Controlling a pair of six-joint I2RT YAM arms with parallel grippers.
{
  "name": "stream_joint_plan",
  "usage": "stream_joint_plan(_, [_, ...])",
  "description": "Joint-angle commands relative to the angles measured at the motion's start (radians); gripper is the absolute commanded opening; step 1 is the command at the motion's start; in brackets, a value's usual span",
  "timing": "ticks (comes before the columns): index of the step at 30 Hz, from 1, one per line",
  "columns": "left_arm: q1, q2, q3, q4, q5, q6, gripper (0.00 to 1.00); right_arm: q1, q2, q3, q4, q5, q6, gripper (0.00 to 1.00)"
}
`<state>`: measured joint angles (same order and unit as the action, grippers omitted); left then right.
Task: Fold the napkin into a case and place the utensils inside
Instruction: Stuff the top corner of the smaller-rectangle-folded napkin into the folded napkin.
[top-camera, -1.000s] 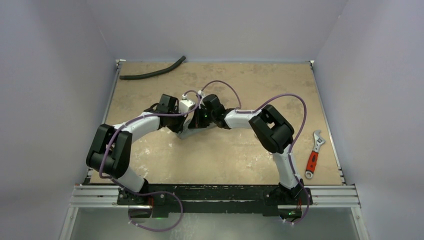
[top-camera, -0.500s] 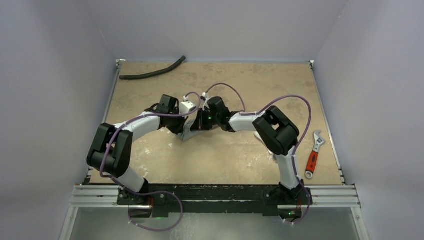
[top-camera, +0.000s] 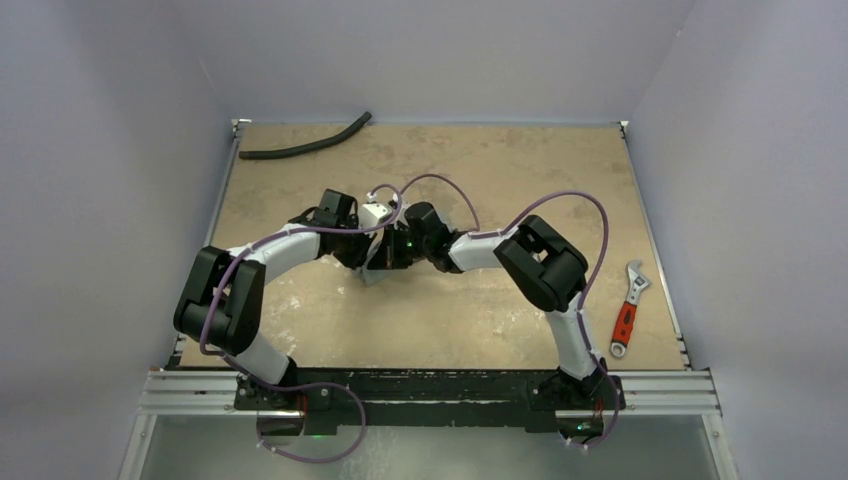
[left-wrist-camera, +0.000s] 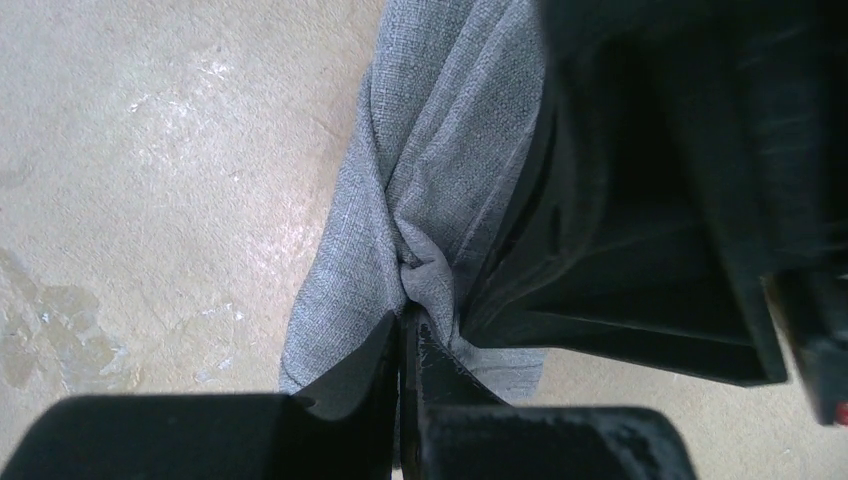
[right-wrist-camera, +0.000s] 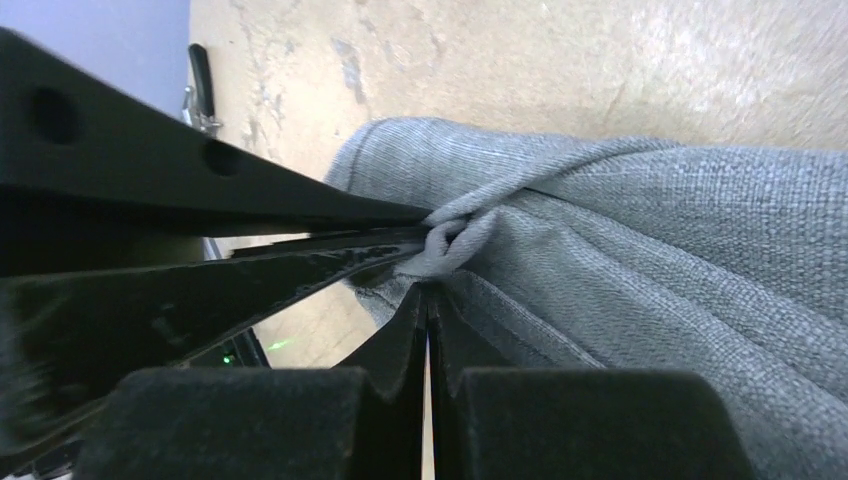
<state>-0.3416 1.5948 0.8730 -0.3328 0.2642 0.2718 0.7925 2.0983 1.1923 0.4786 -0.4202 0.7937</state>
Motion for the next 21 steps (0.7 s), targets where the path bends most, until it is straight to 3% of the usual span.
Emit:
stream_joint_plan(1, [0.003,-0.014,0.012,-0.022,0.040,0.001,0.00,0.007,0.033,0.038,0.033,-0.005,0.021,0.00])
stream_joint_plan(21, [0.001,-0.022,0.114,-0.142,0.123,0.015,0.00,-0.008,0.123,0.051,-0.075,0.138,-0.001,0.00])
